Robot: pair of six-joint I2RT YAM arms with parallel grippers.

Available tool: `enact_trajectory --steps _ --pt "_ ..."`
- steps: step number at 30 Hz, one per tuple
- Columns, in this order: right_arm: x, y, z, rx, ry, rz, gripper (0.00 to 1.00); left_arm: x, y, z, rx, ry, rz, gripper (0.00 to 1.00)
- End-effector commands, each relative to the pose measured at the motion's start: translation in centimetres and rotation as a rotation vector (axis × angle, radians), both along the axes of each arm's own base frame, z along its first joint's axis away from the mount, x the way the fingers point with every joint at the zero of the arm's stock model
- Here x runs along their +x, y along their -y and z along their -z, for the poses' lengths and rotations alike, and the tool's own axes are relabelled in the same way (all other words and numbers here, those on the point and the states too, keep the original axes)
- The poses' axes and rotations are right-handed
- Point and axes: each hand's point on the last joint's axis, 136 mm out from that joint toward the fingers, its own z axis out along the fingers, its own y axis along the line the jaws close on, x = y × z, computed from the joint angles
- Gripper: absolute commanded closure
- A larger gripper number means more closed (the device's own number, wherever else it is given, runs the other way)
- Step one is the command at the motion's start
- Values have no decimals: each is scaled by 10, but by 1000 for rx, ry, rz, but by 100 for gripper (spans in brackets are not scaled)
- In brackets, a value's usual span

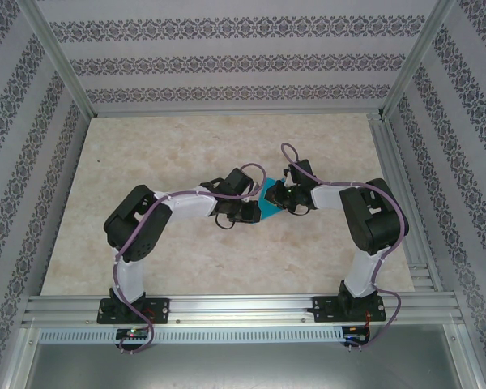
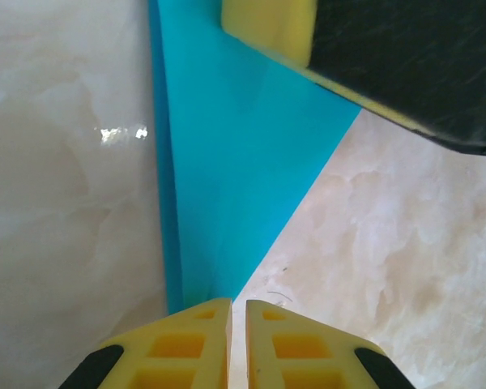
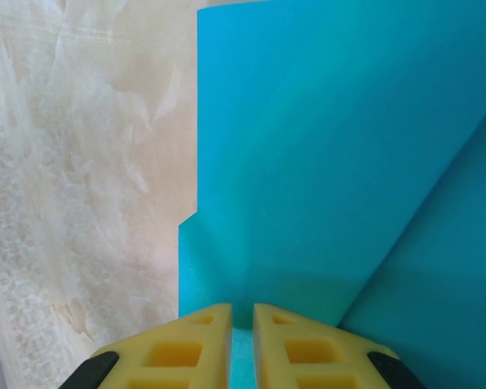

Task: Fold a paper plane with a square sheet of paper (pick it up from the middle)
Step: Fourth fold the wing at the center of the table.

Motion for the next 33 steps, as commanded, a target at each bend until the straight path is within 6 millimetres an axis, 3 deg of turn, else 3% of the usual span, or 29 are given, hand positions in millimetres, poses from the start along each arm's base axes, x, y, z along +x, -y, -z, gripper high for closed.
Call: enact_trajectory --steps 1,13,22,29,33 --pt "-43 38 70 -181 -211 56 84 -5 -10 17 67 -41 -20 87" --pt "-43 40 71 -184 -216 60 84 -13 -28 32 158 -64 -24 87" --pt "-44 40 72 -184 -220 61 84 -37 -48 47 220 -131 5 88" --pt "-44 40 72 -183 -220 61 84 -53 -50 40 187 -166 52 89" --pt "-44 40 73 -183 -220 59 83 -44 -46 21 162 -105 71 90"
